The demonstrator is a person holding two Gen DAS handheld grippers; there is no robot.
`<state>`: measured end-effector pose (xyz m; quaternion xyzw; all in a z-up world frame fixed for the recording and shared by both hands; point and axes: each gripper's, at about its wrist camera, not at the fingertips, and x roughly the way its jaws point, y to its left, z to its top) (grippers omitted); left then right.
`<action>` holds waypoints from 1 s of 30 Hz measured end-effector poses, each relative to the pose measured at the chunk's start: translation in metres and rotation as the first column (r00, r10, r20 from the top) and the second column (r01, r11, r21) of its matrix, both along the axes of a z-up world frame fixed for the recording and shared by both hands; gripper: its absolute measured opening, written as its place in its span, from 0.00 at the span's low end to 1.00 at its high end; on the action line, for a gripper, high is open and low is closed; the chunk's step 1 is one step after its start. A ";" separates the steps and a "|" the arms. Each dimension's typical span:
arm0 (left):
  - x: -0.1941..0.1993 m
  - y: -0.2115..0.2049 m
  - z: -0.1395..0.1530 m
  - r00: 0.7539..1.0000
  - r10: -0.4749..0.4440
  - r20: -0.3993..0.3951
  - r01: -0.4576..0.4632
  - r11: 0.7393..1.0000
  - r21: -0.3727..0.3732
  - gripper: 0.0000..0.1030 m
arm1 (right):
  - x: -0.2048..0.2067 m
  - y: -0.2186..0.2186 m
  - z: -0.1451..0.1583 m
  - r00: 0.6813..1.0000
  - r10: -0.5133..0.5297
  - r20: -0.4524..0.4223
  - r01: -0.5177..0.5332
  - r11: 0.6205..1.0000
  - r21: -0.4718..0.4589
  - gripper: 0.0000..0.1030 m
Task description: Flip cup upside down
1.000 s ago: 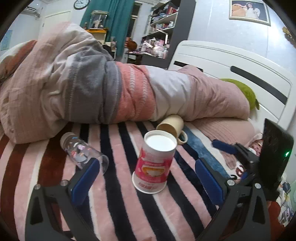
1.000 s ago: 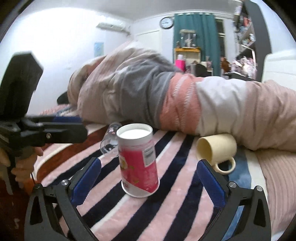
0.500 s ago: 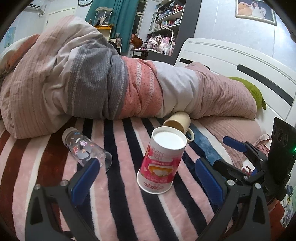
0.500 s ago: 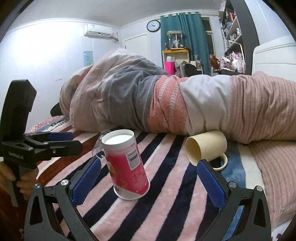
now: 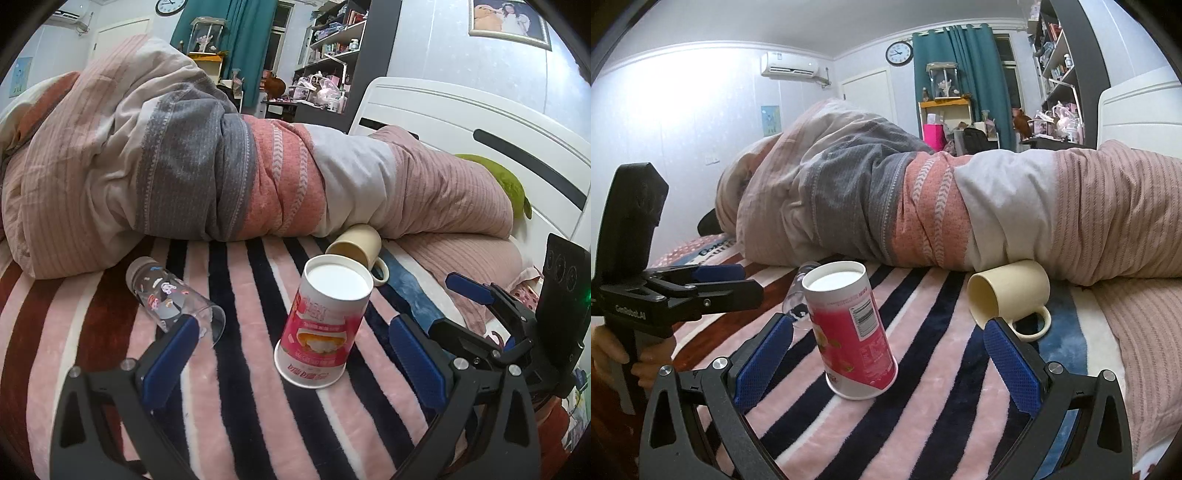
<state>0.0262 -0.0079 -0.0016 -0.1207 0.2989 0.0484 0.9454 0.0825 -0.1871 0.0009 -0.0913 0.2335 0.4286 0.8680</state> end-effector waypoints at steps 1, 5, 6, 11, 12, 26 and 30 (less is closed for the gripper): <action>0.000 0.000 0.000 1.000 0.001 0.000 -0.001 1.000 0.000 0.99 | 0.000 0.000 0.000 1.000 0.002 -0.002 -0.002 1.000 0.001 1.00; 0.000 0.000 0.000 1.000 0.000 0.000 0.000 1.000 0.000 0.99 | -0.001 0.001 0.000 1.000 0.002 -0.003 -0.002 1.000 0.000 1.00; 0.000 0.000 0.000 1.000 0.000 0.000 0.000 1.000 0.000 0.99 | -0.001 0.001 0.000 1.000 0.003 -0.004 -0.003 1.000 0.002 1.00; 0.000 0.000 0.000 1.000 0.000 0.000 0.000 1.000 0.000 0.99 | -0.001 0.001 0.000 1.000 0.002 -0.003 -0.002 1.000 0.003 1.00; 0.000 0.000 0.000 1.000 0.001 0.002 -0.001 1.000 0.000 0.99 | -0.001 0.001 0.000 1.000 0.002 -0.003 -0.002 1.000 0.002 1.00; -0.001 0.000 0.001 1.000 0.002 0.008 -0.002 1.000 0.006 0.99 | -0.001 0.000 0.000 1.000 0.001 -0.005 -0.001 1.000 0.005 1.00; 0.000 0.000 0.002 1.000 -0.001 0.009 0.001 1.000 0.006 0.99 | -0.001 0.000 0.000 1.000 0.000 -0.003 0.000 1.000 0.005 1.00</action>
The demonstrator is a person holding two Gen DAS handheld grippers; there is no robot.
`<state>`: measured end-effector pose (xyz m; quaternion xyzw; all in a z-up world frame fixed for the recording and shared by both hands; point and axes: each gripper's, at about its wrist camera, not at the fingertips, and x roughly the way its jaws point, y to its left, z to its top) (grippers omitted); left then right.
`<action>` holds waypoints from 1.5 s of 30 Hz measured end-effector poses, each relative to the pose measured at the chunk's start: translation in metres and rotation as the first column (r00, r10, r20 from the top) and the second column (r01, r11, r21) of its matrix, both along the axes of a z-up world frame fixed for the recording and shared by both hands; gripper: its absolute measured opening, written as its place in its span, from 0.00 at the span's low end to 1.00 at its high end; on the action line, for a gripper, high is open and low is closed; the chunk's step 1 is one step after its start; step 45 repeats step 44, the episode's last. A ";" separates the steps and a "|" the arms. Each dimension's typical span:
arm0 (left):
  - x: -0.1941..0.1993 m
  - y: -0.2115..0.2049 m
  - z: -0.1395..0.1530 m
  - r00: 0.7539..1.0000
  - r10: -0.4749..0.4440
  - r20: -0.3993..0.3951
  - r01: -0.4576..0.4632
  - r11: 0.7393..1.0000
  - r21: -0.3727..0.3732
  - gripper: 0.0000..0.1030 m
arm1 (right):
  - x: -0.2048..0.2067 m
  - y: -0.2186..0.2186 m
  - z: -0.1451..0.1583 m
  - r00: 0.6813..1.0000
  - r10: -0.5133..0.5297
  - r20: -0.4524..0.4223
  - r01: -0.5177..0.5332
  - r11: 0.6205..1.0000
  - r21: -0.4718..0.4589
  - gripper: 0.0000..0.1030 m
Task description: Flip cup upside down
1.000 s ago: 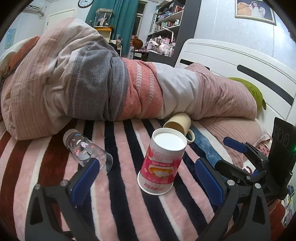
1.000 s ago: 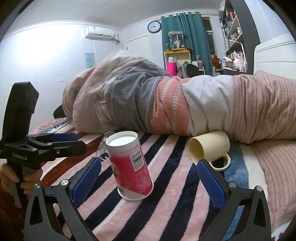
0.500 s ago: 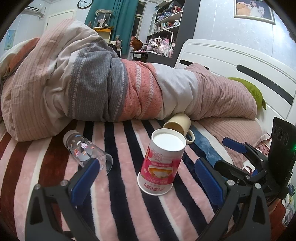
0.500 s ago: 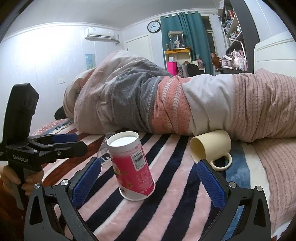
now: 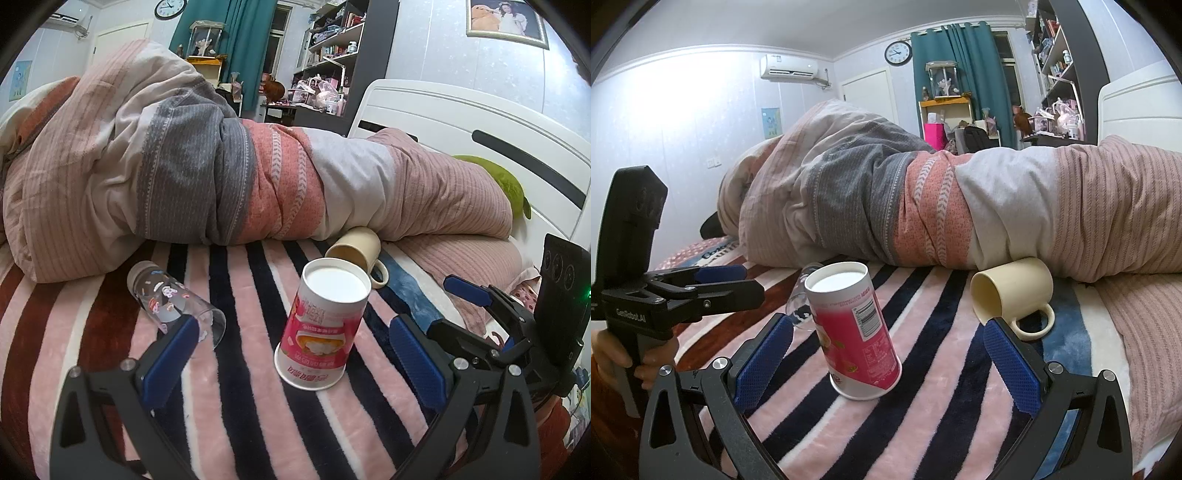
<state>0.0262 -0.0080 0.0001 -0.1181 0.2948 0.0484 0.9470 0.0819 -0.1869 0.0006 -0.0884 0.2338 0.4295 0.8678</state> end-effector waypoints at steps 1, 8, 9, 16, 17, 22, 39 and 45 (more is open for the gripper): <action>0.000 0.000 0.000 1.000 0.001 0.000 -0.001 1.000 0.001 0.99 | 0.000 0.000 0.000 1.000 0.000 0.000 0.000 1.000 0.002 1.00; 0.001 0.000 0.000 1.000 -0.003 0.001 0.003 1.000 0.004 0.99 | -0.001 0.001 0.000 1.000 0.001 0.000 -0.001 1.000 0.001 1.00; 0.001 0.000 0.000 1.000 -0.002 0.001 0.002 1.000 0.004 0.99 | 0.000 0.001 0.000 1.000 0.000 0.000 0.000 1.000 0.001 1.00; 0.001 0.000 0.000 1.000 -0.003 0.002 0.003 1.000 0.007 0.99 | -0.001 0.001 -0.001 1.000 0.000 0.000 0.000 1.000 0.002 1.00; 0.001 0.001 -0.001 1.000 -0.003 0.002 0.003 1.000 0.007 0.99 | -0.001 0.001 0.000 1.000 -0.001 -0.001 0.001 1.000 0.002 1.00; 0.001 0.000 0.000 1.000 -0.003 0.003 0.003 1.000 0.006 0.99 | -0.001 0.001 0.000 1.000 -0.001 -0.002 0.001 1.000 0.004 1.00; -0.001 -0.002 0.002 1.000 -0.006 0.009 0.006 1.000 0.019 0.99 | -0.004 0.004 0.000 1.000 0.002 -0.003 -0.002 1.000 0.007 1.00; -0.002 -0.002 0.001 1.000 -0.003 0.011 0.003 1.000 0.018 0.99 | -0.004 0.005 0.000 1.000 0.003 -0.005 -0.003 1.000 0.008 1.00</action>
